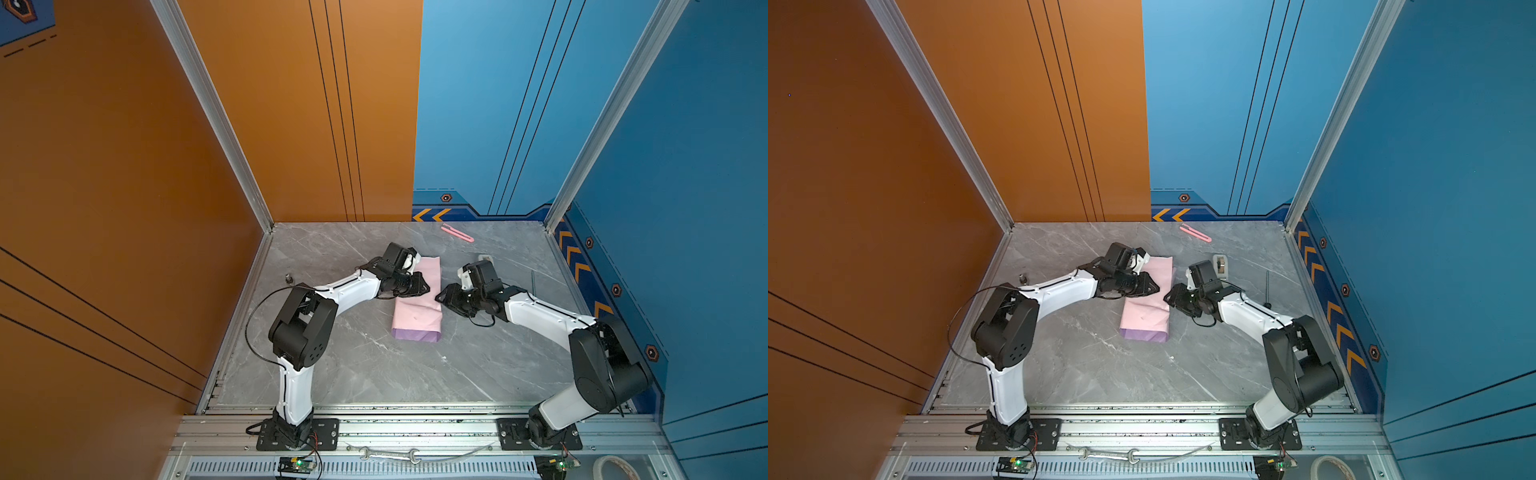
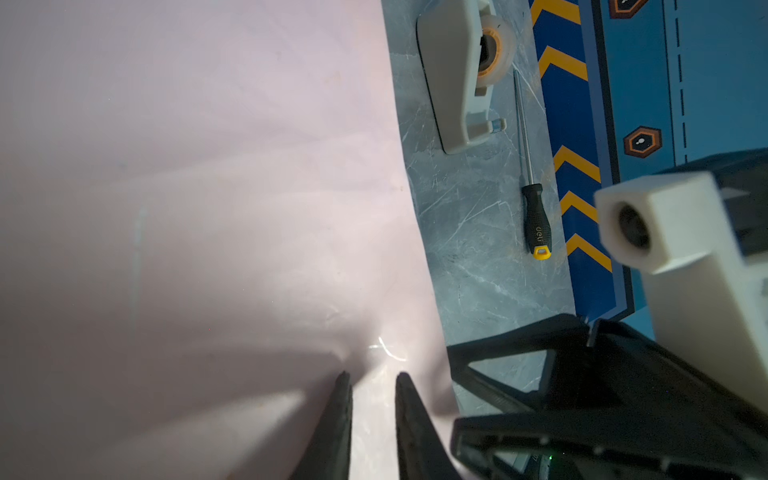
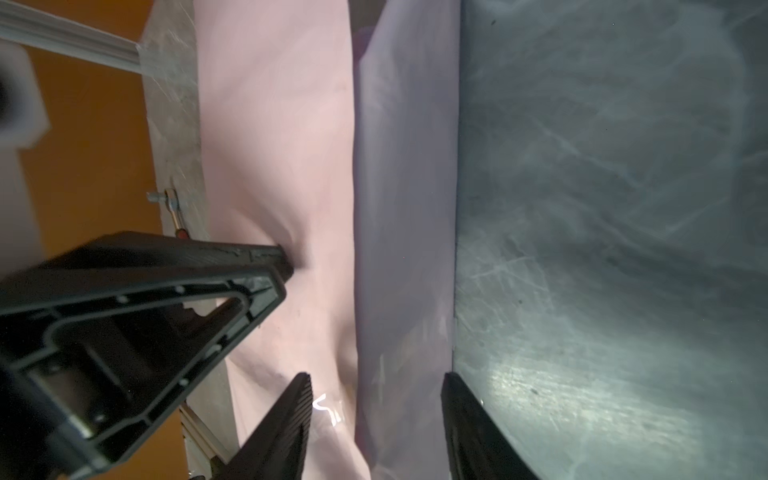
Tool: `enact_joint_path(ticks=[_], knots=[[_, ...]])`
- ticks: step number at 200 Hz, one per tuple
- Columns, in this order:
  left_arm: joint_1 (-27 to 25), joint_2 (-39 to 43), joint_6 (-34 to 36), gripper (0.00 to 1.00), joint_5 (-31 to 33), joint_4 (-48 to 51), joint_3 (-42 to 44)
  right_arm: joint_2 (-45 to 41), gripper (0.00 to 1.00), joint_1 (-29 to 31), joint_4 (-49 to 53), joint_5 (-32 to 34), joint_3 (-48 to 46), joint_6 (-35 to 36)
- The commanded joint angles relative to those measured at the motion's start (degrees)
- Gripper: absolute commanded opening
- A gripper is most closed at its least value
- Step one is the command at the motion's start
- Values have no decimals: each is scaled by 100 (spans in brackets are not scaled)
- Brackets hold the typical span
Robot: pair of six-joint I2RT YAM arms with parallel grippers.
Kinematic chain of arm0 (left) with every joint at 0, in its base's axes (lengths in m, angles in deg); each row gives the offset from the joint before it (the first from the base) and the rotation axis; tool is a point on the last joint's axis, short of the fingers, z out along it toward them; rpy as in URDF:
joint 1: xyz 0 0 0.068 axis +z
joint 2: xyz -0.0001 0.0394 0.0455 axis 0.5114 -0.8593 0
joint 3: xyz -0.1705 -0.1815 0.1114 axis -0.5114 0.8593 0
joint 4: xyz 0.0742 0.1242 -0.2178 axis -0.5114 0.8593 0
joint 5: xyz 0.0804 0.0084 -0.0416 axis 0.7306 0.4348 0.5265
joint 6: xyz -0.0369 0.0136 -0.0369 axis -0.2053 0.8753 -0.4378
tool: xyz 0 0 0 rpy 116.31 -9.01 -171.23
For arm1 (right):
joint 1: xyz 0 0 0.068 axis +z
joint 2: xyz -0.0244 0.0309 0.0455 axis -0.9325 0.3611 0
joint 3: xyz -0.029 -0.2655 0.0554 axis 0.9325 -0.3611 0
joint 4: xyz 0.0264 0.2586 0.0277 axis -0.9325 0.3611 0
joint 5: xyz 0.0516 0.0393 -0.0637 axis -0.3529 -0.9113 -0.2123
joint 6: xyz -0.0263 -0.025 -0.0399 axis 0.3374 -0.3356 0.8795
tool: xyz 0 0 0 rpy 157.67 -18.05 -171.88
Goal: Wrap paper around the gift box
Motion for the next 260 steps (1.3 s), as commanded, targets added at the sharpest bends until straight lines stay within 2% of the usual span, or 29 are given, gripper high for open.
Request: enact_joint_path(ticks=[1, 75, 123, 145, 157, 174, 180, 189, 217, 237, 260], knots=[[23, -255, 122, 22, 223, 550, 61, -163, 53, -174, -459, -443, -51, -275], [28, -258, 120, 22, 244, 548, 52, 329, 33, -38, -464, -544, 5, -270], [29, -257, 111, 22, 241, 556, 39, 559, 8, 6, -366, -423, -17, -226], [29, -256, 122, 22, 255, 549, 21, 547, 7, -2, -279, -355, -4, -217], [30, -238, 118, 22, 249, 554, -22, 480, 12, 0, -270, -355, 8, -214], [31, -153, 120, 23, 277, 555, -164, 259, 31, -10, -203, -289, 38, -164], [32, -90, 115, 24, 298, 557, -213, 154, 41, -22, -101, -234, 70, -100], [48, 39, 113, 28, 339, 570, -294, -30, 49, -57, 105, -136, 130, 22], [178, 558, 30, 39, 469, 643, -293, -594, 60, -190, 957, 234, 273, 506], [383, 924, -118, 47, 481, 657, -8, -675, 64, -196, 1540, 307, 465, 851], [575, 1214, -161, 48, 576, 660, 452, -454, 65, -157, 1526, 129, 636, 902]])
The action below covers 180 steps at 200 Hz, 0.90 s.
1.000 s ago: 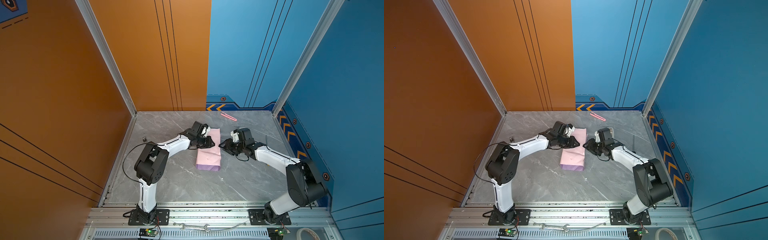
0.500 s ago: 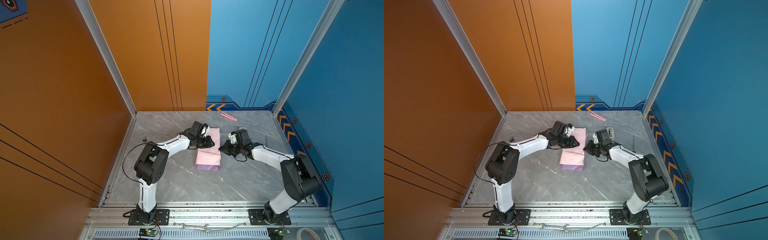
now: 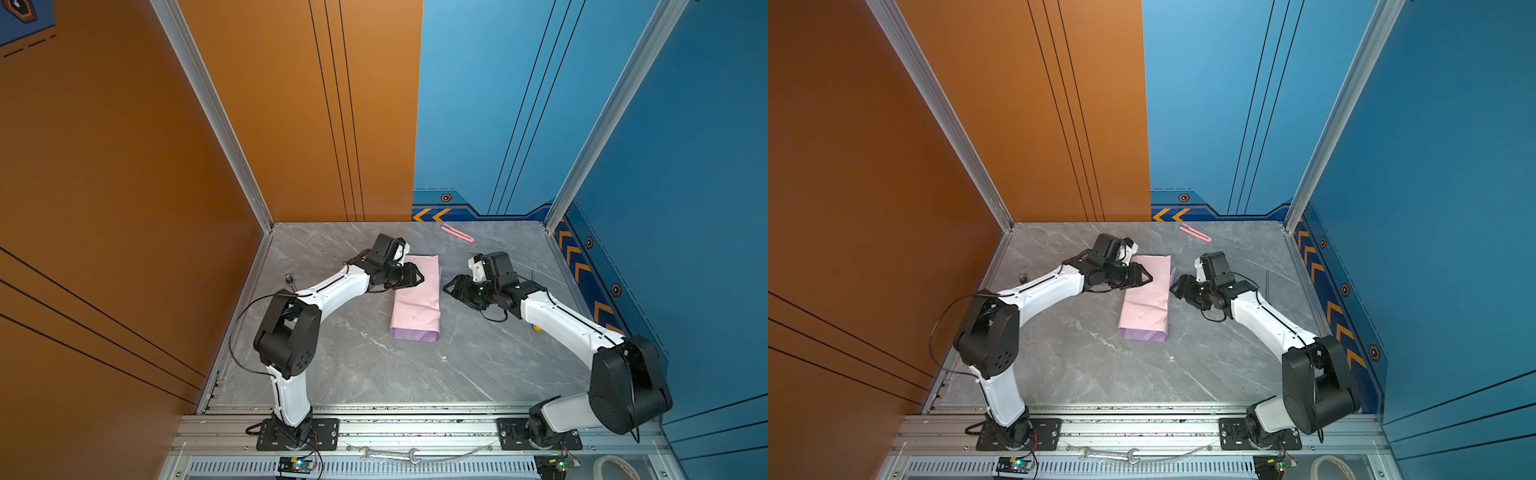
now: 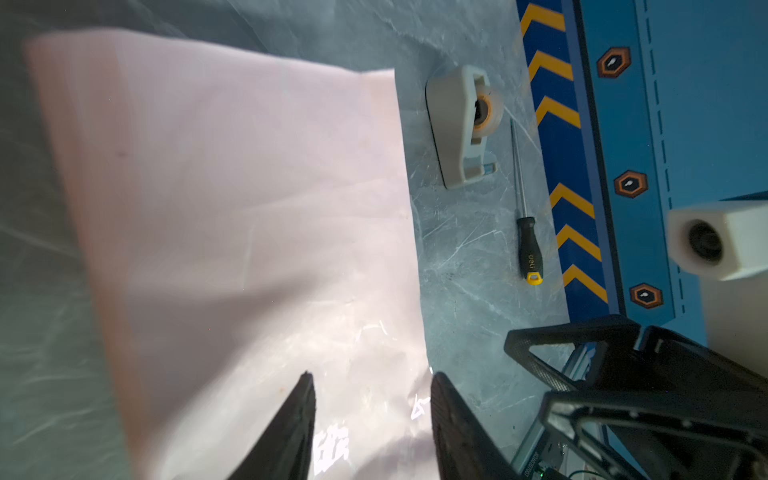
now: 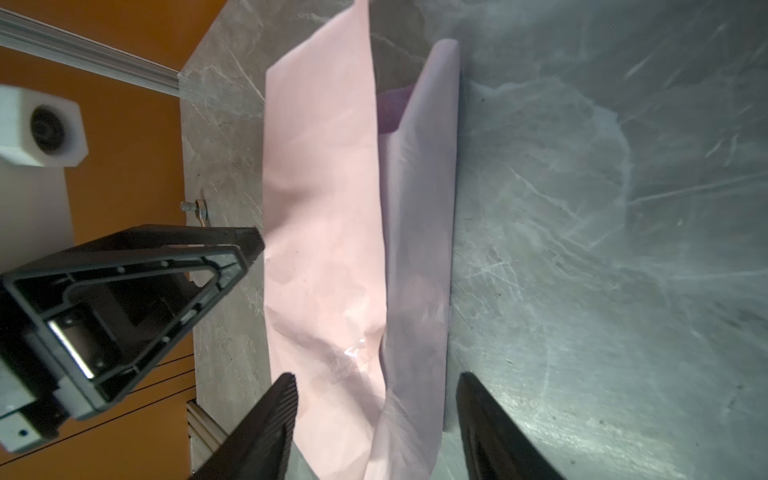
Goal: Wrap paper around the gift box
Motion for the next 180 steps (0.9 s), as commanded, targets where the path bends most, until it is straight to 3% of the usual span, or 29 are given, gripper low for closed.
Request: enact_joint_path(ticks=[1, 54, 98, 126, 141, 153, 162, 180], knots=[[218, 401, -68, 48, 231, 158, 441, 207, 65, 42, 557, 50, 204, 352], [370, 249, -459, 40, -40, -707, 1274, 1470, 60, 329, 293, -328, 997, 352], [341, -94, -731, 31, -227, -1263, 1341, 2117, 42, 383, 143, -382, 1427, 285], [327, -319, -700, 28, -90, -1290, 1144, 2394, 38, 319, 52, -340, 1674, 282], [330, -387, -644, 28, -59, -1255, 987, 2482, 39, 237, 22, -352, 1818, 303], [305, -293, -526, 29, 68, -1175, 926, 2430, 52, 152, 90, -363, 1916, 378], [304, -159, -348, 32, 205, -1004, 881, 2306, 59, 103, 220, -334, 1941, 476], [303, 200, 101, 40, 543, -587, 787, 1887, 62, 25, 482, -213, 1802, 703]])
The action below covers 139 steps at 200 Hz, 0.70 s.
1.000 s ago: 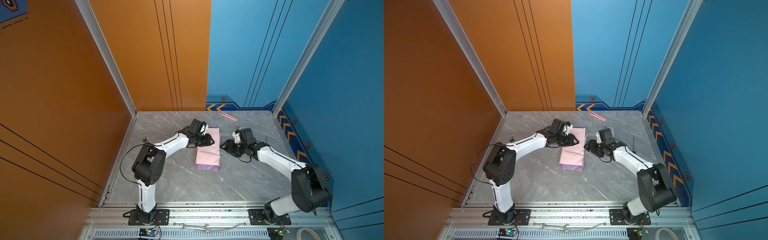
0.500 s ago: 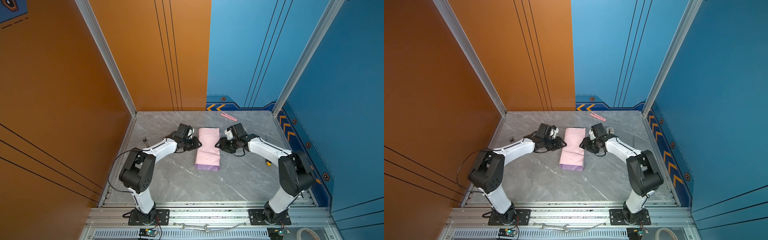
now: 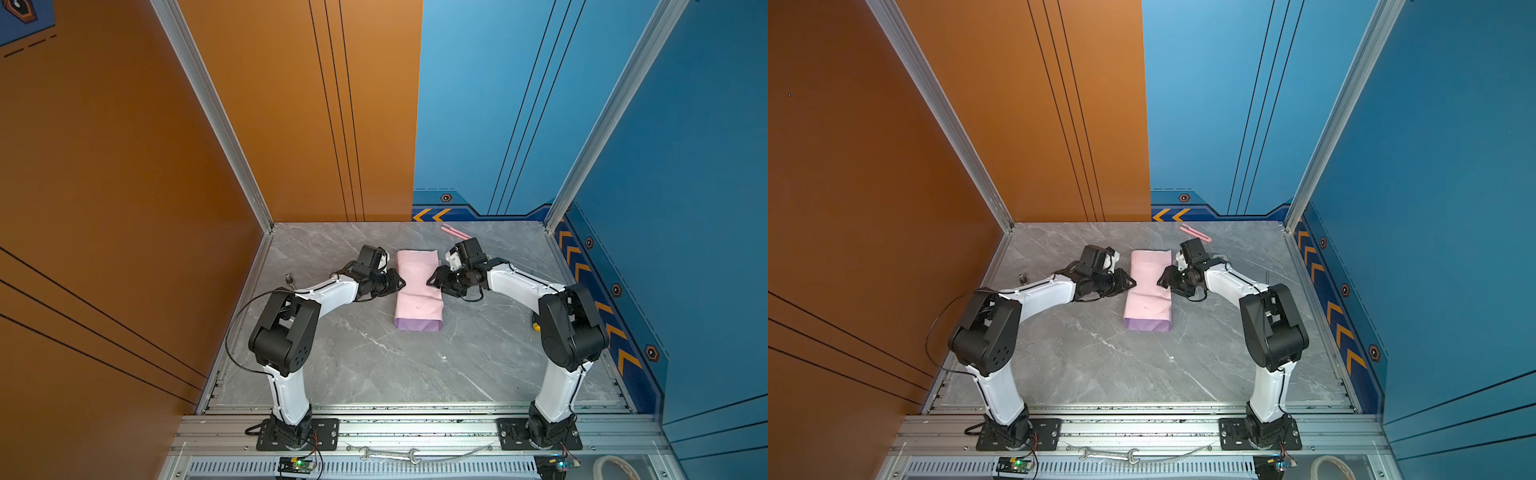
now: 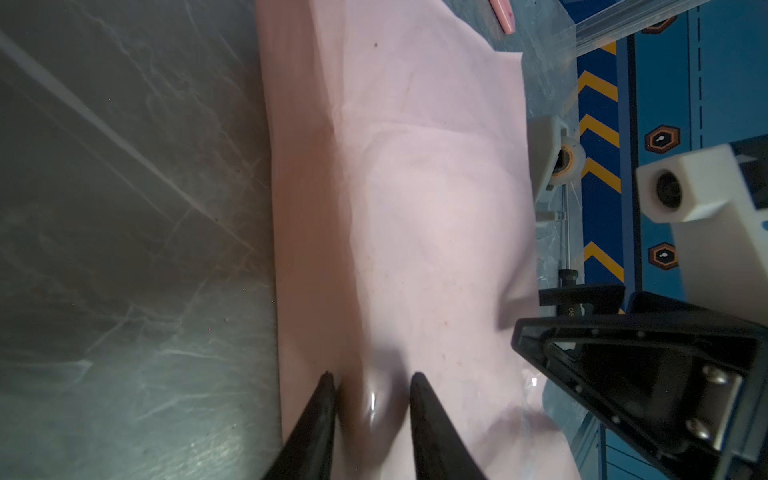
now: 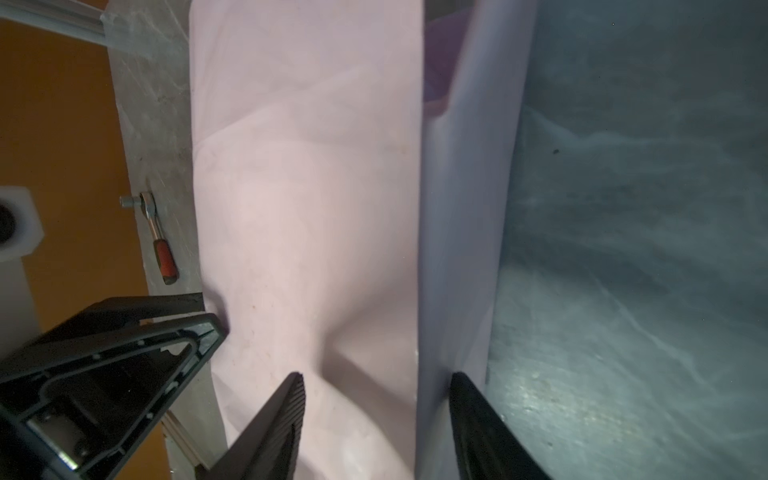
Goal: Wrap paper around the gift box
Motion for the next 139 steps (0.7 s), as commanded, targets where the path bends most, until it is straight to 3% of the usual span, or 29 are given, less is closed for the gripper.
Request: enact_joint_path(ticks=[1, 28, 51, 73, 139], knots=[[-55, 423, 621, 40, 407, 536, -232, -504, 62, -76, 301, 82, 37, 327], [-58, 783, 1409, 49, 615, 1073, -413, -1133, 63, -35, 365, 150, -584, 359], [-94, 682, 2392, 54, 170, 1519, -795, -1467, 63, 142, 268, 257, -1080, 263], [-234, 526, 3451, 69, -209, 1870, -1113, -1612, 62, 293, 76, 335, -1430, 136], [-677, 364, 5966, 71, -18, 2117, -1427, -1656, 57, 489, -353, 682, -2088, -31]])
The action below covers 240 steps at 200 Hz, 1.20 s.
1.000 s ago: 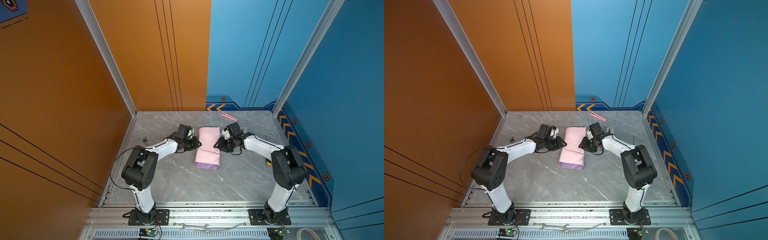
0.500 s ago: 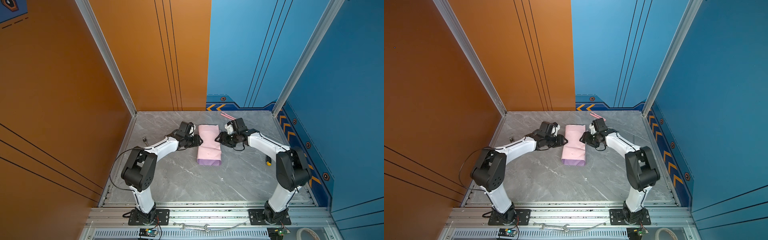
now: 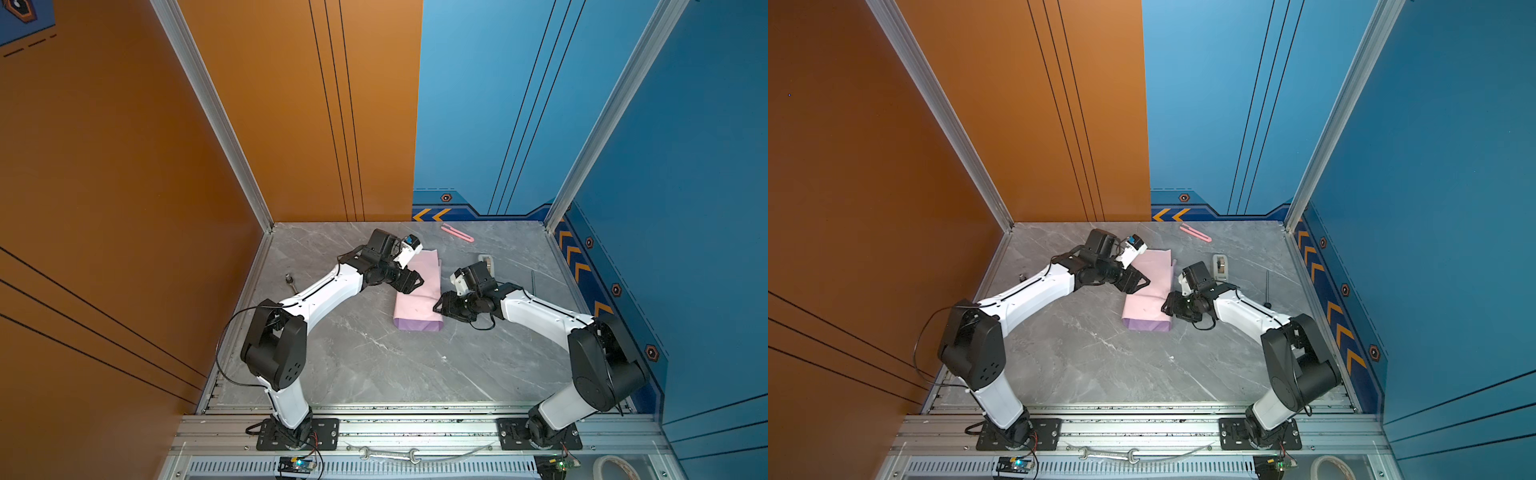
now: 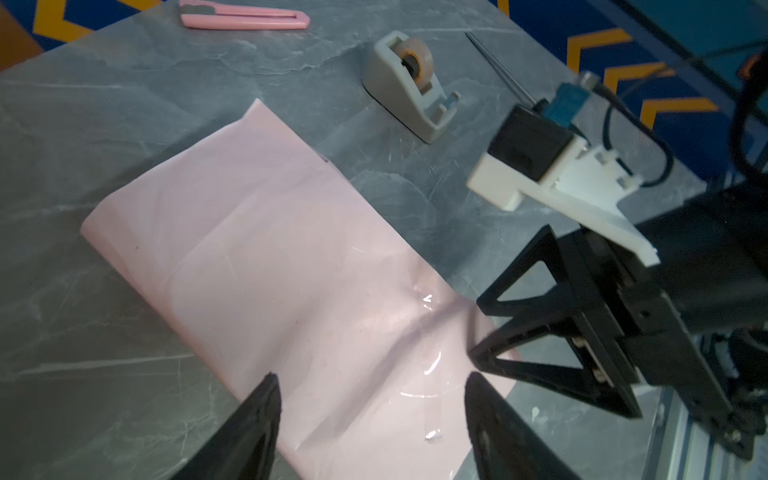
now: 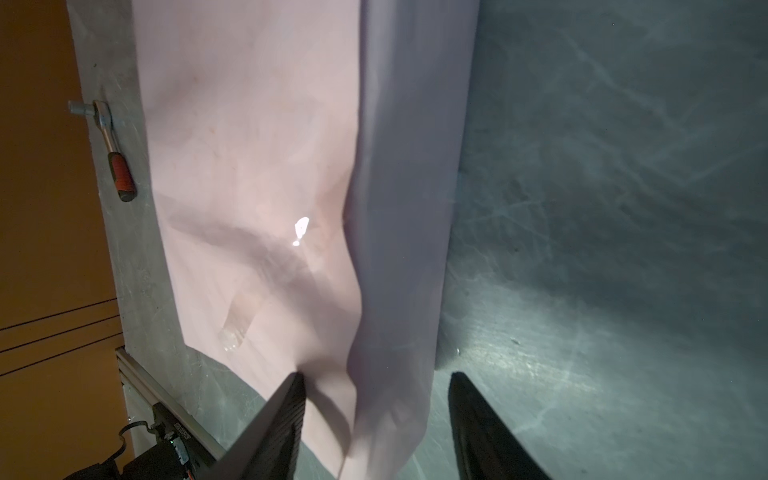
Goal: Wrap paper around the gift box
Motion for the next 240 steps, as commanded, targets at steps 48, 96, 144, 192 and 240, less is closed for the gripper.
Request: enact_joint_path(ticks=[48, 96, 144, 192, 240], knots=[[-548, -622, 2243, 77, 1042, 526, -549, 34, 55, 37, -675, 435, -358, -206], [-763, -1007, 2490, 76, 1702, 564, -756, 79, 55, 37, -931, 498, -444, -260], [-873, -1167, 2714, 71, 2277, 527, -661, 178, 53, 58, -1074, 542, -512, -282], [-931, -1210, 2814, 54, 2515, 216, -384, 209, 51, 81, -1243, 756, -652, -281], [-941, -1243, 2772, 45, 2549, 4, -164, -377, 57, 2, -1152, 994, -868, 111]])
